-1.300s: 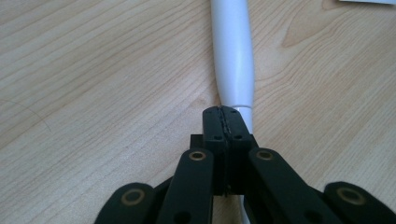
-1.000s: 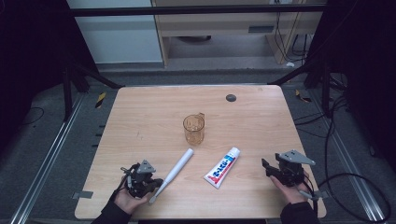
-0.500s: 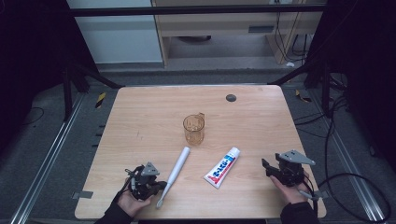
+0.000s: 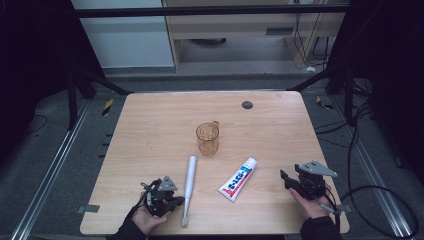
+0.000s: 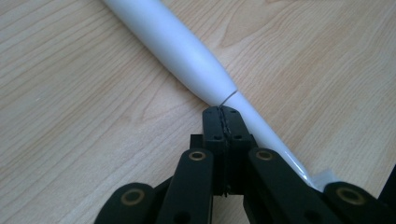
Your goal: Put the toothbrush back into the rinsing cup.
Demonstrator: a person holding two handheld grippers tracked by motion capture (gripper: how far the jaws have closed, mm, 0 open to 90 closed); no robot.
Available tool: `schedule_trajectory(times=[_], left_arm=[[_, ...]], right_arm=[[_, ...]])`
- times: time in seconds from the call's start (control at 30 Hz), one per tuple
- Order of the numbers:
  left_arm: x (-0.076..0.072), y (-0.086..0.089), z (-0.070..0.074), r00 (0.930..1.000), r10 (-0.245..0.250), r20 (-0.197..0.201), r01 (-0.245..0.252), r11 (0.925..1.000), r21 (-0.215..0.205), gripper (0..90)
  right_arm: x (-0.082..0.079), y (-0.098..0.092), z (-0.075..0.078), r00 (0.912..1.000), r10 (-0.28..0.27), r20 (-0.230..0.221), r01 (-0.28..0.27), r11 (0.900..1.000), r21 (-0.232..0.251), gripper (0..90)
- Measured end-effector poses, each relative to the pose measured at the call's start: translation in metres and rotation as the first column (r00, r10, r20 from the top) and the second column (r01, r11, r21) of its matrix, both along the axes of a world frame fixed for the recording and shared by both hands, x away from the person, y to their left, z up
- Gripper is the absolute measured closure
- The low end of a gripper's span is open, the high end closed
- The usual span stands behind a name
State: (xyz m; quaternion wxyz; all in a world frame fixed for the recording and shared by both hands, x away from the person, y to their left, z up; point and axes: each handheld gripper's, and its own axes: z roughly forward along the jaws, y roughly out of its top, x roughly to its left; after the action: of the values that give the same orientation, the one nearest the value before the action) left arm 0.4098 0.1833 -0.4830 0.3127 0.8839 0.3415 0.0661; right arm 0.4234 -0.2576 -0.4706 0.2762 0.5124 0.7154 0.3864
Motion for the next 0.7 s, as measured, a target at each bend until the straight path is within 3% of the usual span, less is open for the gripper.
schedule_trajectory(times=[0.7], left_arm=[[0.005, -0.027, 0.0, 0.9986, -0.053, 0.003, 0.053, 0.9985, 0.008, 89.6]], right_arm=[[0.001, 0.0, -0.001, 1.0, 0.0, -0.001, 0.0, 1.0, -0.003, 41.4]])
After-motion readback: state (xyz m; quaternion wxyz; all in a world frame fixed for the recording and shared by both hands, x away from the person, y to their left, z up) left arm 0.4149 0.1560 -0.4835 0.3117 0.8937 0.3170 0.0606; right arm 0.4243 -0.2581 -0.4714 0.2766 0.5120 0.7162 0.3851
